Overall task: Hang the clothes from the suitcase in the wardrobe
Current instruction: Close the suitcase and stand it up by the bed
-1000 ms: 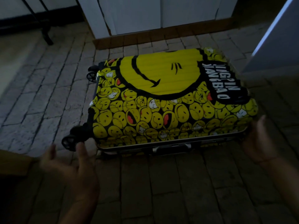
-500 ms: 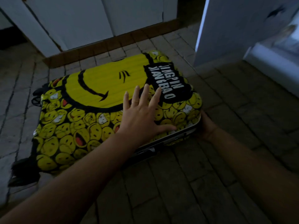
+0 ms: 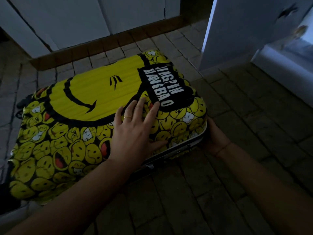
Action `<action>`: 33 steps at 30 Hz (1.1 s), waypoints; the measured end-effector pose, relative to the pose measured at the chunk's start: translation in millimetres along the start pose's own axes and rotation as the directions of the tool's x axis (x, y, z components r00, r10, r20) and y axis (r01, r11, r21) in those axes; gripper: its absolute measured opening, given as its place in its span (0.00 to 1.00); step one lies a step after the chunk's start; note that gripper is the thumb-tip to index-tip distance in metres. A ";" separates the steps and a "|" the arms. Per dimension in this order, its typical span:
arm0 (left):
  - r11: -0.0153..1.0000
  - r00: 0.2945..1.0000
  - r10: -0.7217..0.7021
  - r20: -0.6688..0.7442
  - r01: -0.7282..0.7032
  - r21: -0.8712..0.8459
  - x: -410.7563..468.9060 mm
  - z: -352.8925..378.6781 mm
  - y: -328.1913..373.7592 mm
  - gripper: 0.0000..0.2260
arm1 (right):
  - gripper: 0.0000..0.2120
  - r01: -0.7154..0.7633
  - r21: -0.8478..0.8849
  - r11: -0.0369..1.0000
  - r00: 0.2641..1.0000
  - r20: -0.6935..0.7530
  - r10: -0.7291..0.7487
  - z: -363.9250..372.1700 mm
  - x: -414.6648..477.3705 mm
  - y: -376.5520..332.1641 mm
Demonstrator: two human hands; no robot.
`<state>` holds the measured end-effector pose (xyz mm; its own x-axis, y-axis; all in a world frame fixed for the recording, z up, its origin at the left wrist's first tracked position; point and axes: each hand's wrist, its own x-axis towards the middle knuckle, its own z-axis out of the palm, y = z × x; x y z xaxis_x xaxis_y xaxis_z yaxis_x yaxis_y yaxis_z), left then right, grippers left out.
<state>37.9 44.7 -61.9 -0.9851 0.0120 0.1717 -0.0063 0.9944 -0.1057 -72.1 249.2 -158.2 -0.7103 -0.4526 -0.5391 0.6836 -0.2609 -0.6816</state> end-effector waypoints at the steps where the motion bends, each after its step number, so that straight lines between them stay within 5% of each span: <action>1: 1.000 1.000 0.001 -0.001 -0.001 -0.016 -2.0 -5.1 -3.8 0.42 | 0.26 -0.010 -0.003 1.000 1.000 -0.004 0.010 1.6 -2.0 -1.6; 11: 0.935 0.991 -0.130 -0.013 0.118 -0.333 -44.9 -96.0 -43.8 0.40 | 0.16 0.044 -0.304 0.952 0.979 -0.178 -0.102 80.4 -94.7 -67.9; 17: 0.791 0.947 -0.320 -0.038 0.244 -0.561 -94.1 -142.3 -63.2 0.41 | 0.22 0.158 -0.446 0.881 0.977 -0.058 -0.204 156.2 -143.4 -106.5; 20: 0.732 0.924 -0.382 -0.006 0.299 -0.613 -118.9 -162.8 -78.5 0.45 | 0.10 0.186 -0.483 0.856 0.973 -0.032 -0.229 193.1 -165.2 -104.0; 28: 0.637 0.848 -0.513 0.132 0.479 -0.604 -188.9 -200.0 -135.3 0.56 | 0.16 0.290 -0.673 0.680 0.955 0.162 -0.247 291.8 -196.1 -77.0; 33: 0.458 0.737 -0.630 0.245 0.608 -0.649 -223.1 -227.5 -159.5 0.56 | 0.29 0.265 -0.811 0.522 0.954 0.142 -0.264 350.1 -203.7 -59.3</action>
<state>297.8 -92.7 139.5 -0.7637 -0.6439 -0.0468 -0.4901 0.5310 0.6913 90.9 58.4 165.2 -0.8341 -0.4841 -0.2645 0.0328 0.4350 -0.8998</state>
